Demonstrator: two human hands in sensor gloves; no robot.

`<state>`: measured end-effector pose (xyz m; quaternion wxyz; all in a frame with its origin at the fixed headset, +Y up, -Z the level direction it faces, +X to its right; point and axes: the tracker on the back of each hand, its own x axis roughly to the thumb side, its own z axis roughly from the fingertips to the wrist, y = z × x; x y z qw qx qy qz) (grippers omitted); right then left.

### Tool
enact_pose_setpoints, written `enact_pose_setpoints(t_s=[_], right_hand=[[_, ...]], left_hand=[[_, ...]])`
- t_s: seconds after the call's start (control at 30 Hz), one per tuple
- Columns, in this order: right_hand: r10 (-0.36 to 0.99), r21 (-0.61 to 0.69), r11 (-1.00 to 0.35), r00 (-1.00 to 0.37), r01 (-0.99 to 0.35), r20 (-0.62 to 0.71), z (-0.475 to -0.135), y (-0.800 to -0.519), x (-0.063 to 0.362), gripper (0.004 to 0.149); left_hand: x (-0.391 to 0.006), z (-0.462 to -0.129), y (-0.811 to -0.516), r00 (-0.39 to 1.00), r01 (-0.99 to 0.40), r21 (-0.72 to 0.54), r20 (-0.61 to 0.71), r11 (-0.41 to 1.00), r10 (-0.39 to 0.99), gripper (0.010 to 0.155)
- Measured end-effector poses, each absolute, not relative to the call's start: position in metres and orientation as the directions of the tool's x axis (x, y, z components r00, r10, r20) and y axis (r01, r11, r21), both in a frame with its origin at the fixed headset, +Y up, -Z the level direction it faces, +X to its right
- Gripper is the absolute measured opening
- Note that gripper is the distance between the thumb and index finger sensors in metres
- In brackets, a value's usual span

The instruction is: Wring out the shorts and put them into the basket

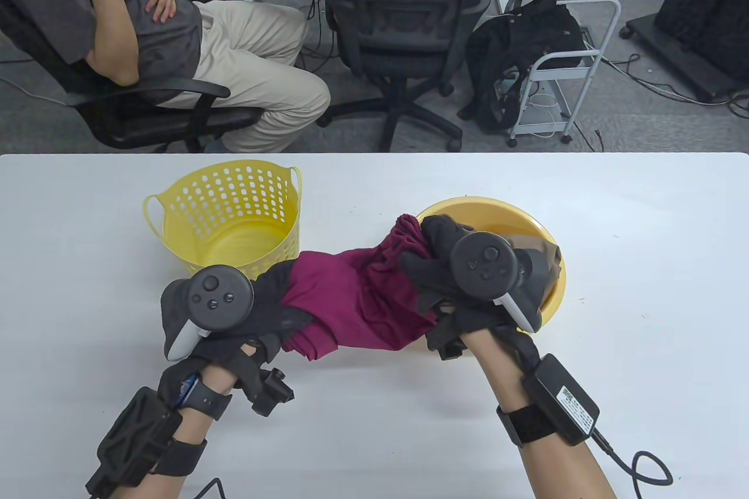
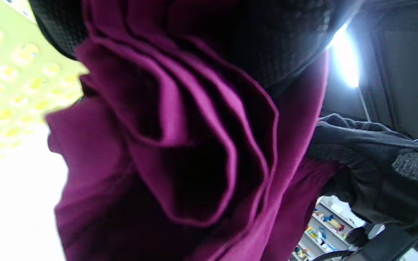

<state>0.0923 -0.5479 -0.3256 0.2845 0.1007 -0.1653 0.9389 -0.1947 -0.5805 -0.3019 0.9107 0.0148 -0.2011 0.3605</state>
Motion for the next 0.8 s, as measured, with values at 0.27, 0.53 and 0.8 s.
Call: enact_pose_setpoints(t_s=[0.27, 0.53, 0.8], right_hand=[[0.547, -0.205, -0.765, -0.784, -0.61, 0.292, -0.324, -0.558, 0.079, 0.064], [0.612, -0.156, -0.727, -0.734, -0.669, 0.294, -0.322, -0.564, 0.067, 0.064], [0.651, -0.124, -0.702, -0.703, -0.701, 0.287, -0.323, -0.571, 0.062, 0.063]], left_hand=[[-0.178, -0.301, -0.583, 0.637, -0.693, -0.088, 0.391, 0.716, 0.664, 0.065], [-0.165, -0.302, -0.59, 0.62, -0.705, -0.105, 0.388, 0.701, 0.682, 0.069], [-0.157, -0.303, -0.6, 0.57, -0.718, -0.183, 0.398, 0.671, 0.719, 0.084]])
